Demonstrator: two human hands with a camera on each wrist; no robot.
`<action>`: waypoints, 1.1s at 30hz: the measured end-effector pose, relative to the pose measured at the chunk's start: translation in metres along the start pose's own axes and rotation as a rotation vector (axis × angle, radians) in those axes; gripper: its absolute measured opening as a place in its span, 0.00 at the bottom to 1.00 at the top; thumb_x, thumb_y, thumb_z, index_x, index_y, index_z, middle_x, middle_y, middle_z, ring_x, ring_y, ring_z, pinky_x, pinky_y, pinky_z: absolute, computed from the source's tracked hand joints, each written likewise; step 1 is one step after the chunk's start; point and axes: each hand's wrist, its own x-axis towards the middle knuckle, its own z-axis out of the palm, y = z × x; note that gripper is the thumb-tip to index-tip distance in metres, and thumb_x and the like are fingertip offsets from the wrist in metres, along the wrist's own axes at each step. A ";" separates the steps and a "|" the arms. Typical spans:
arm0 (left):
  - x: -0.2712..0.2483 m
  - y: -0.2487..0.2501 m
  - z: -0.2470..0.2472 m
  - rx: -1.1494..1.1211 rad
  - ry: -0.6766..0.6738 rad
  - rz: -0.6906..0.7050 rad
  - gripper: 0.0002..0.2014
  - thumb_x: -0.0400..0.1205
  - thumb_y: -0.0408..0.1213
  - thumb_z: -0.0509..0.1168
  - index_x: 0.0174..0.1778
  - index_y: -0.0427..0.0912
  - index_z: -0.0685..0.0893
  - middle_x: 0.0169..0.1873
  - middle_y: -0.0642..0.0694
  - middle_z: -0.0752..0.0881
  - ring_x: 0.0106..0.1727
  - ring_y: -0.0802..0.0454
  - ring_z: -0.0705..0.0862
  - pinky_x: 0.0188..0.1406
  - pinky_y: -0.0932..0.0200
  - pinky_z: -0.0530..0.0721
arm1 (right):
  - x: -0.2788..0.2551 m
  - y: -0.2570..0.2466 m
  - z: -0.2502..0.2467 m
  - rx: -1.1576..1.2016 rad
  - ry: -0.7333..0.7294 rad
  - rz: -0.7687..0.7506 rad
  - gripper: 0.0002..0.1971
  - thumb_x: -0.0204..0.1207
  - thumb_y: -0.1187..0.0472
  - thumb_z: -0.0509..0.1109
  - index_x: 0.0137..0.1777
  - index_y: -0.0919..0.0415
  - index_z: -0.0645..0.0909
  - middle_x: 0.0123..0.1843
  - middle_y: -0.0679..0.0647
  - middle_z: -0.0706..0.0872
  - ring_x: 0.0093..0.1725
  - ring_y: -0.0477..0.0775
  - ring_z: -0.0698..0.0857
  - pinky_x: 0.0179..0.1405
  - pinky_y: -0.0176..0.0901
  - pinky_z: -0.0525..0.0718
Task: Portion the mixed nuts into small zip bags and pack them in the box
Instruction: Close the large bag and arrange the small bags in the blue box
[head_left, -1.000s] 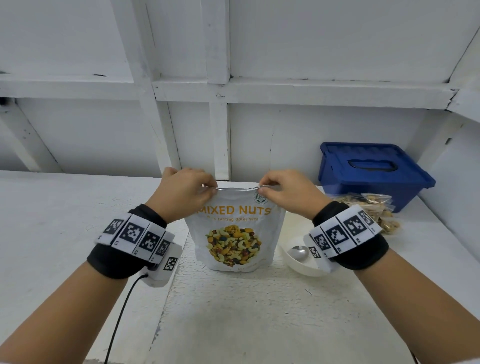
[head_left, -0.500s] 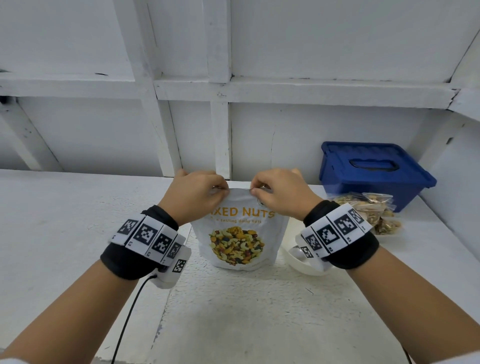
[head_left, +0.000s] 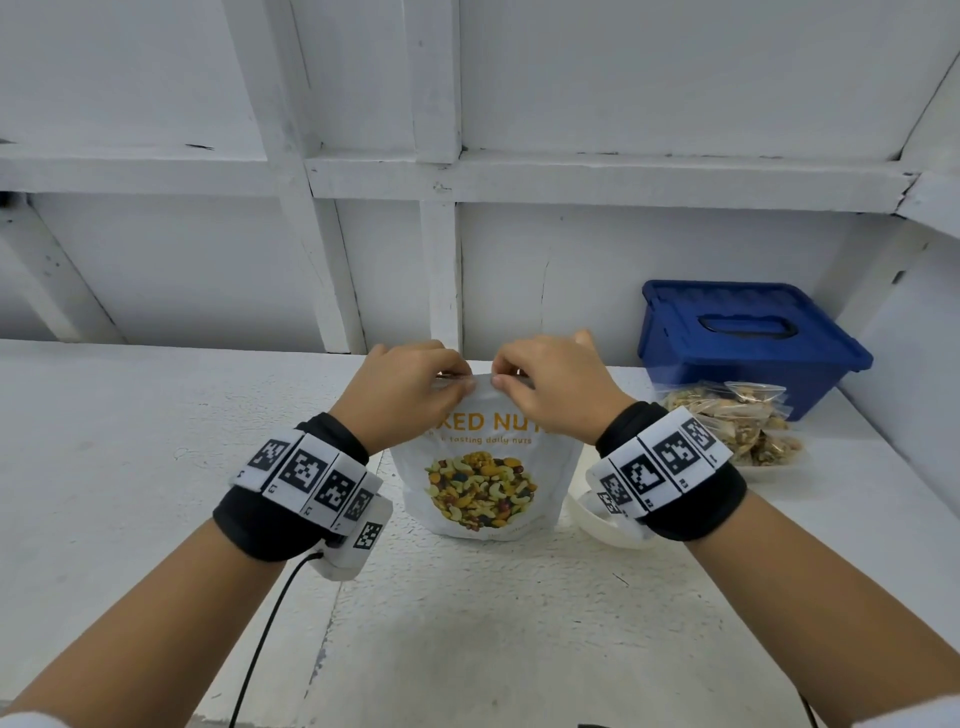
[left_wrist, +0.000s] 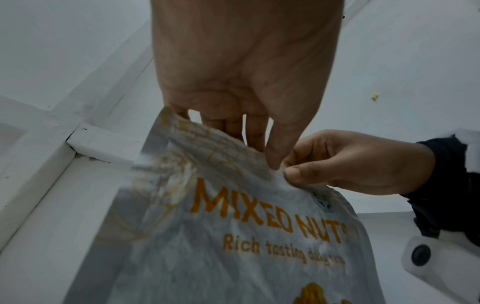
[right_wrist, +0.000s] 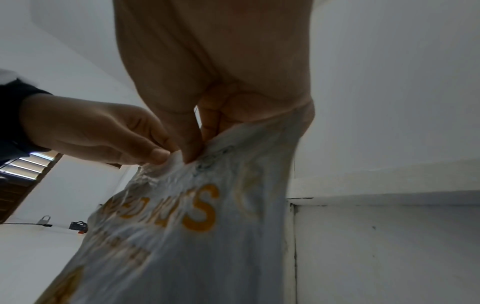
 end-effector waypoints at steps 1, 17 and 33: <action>0.000 0.000 0.001 -0.018 0.020 0.009 0.20 0.77 0.51 0.54 0.48 0.44 0.87 0.43 0.52 0.86 0.45 0.50 0.84 0.48 0.50 0.77 | 0.000 0.000 0.000 0.007 0.003 0.003 0.09 0.82 0.53 0.58 0.50 0.52 0.79 0.44 0.42 0.81 0.50 0.49 0.80 0.55 0.50 0.63; -0.005 -0.003 0.002 0.089 0.113 0.029 0.20 0.77 0.54 0.54 0.44 0.48 0.87 0.39 0.57 0.83 0.46 0.49 0.81 0.48 0.53 0.61 | 0.001 -0.009 0.005 0.004 0.032 -0.024 0.10 0.82 0.51 0.57 0.52 0.52 0.79 0.44 0.40 0.77 0.51 0.48 0.78 0.52 0.48 0.60; -0.041 -0.053 0.033 -0.929 0.022 -0.440 0.10 0.78 0.46 0.67 0.52 0.48 0.84 0.48 0.50 0.90 0.55 0.50 0.86 0.56 0.55 0.85 | -0.117 0.102 0.061 0.372 0.149 0.963 0.21 0.77 0.62 0.67 0.68 0.68 0.71 0.66 0.65 0.76 0.64 0.62 0.75 0.62 0.51 0.74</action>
